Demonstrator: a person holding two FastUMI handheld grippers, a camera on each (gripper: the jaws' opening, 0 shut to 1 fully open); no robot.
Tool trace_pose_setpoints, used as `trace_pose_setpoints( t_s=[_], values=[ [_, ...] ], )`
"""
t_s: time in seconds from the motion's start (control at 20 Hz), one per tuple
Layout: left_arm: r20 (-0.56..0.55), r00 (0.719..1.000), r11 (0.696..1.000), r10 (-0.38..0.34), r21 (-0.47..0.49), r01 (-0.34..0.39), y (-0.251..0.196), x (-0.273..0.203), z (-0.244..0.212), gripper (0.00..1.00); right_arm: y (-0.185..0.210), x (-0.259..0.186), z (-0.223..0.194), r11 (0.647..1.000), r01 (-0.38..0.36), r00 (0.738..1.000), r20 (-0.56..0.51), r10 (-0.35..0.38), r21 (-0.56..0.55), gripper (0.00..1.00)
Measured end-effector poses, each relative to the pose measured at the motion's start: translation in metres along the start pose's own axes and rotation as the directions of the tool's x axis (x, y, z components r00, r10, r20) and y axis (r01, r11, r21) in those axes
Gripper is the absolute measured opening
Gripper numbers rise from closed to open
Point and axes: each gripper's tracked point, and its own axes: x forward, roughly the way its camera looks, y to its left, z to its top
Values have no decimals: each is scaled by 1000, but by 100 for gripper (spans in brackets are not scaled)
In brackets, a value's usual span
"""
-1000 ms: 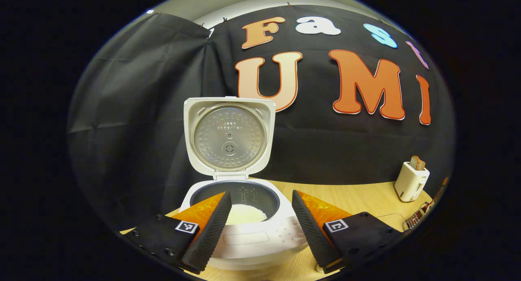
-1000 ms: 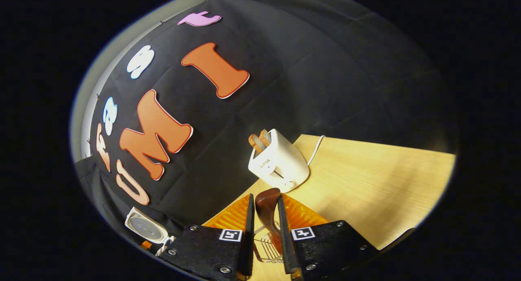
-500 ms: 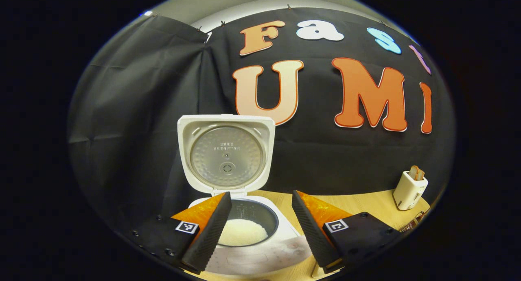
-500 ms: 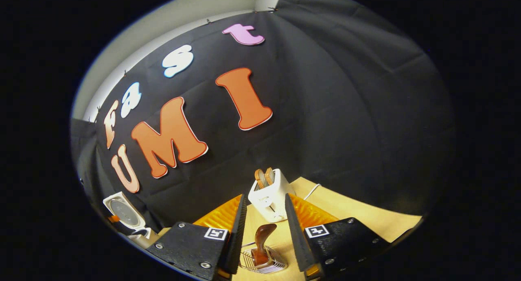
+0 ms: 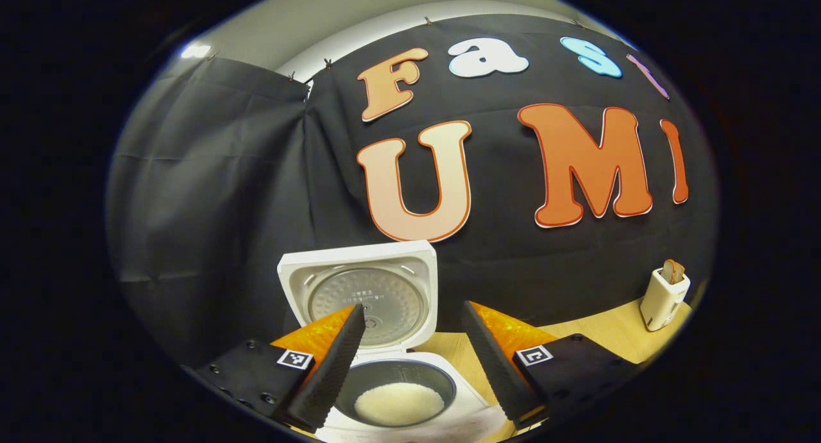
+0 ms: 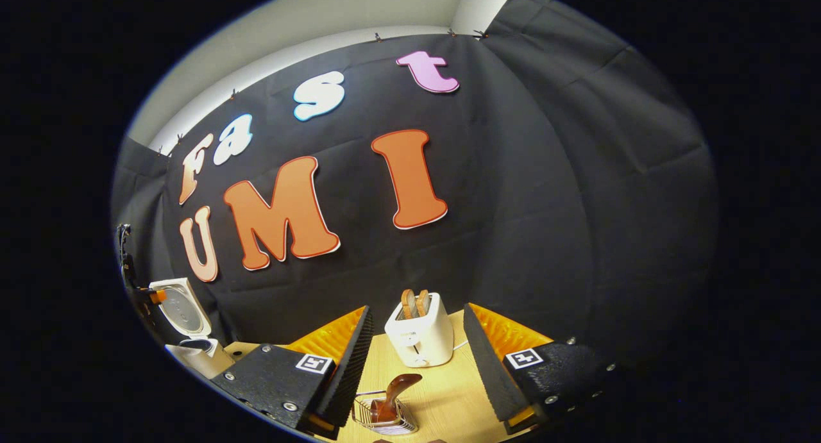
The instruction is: Close the left gripper, press the button to open the rice cooker; take a wooden spoon from the chopstick holder with the right hand, scoop a spoonful of rice and pour it into the rice cooker, then put the wooden spoon back into the chopstick holder.
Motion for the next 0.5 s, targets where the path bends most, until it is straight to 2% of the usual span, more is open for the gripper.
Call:
trace_pose_setpoints(
  t_s=[0.05,0.1,0.15,0.25,0.35,0.45,0.5],
  values=[
    [10,1000,1000,-3,-7,3,0,5,8,99,-1,-2,5,1000,2,1000,9,-2,-6,92],
    [14,1000,1000,-5,-16,5,0,7,15,94,-2,-4,11,1000,5,1000,22,-5,-17,83],
    [15,1000,1000,-10,-23,11,0,10,23,99,-3,-7,18,999,12,999,38,-11,-30,83],
    [11,1000,999,-14,-43,14,3,16,36,99,-2,-9,37,998,16,998,68,-12,-56,83],
    [-10,1000,993,-29,-111,28,9,27,50,99,2,-14,49,997,11,996,86,-4,-75,83],
    [-8,1000,993,13,-119,-14,31,40,67,99,8,-18,59,996,-9,995,97,17,-84,83],
    [-2,999,993,40,-111,-40,42,47,74,96,11,-20,62,996,-16,995,98,24,-90,83]
  ],
)
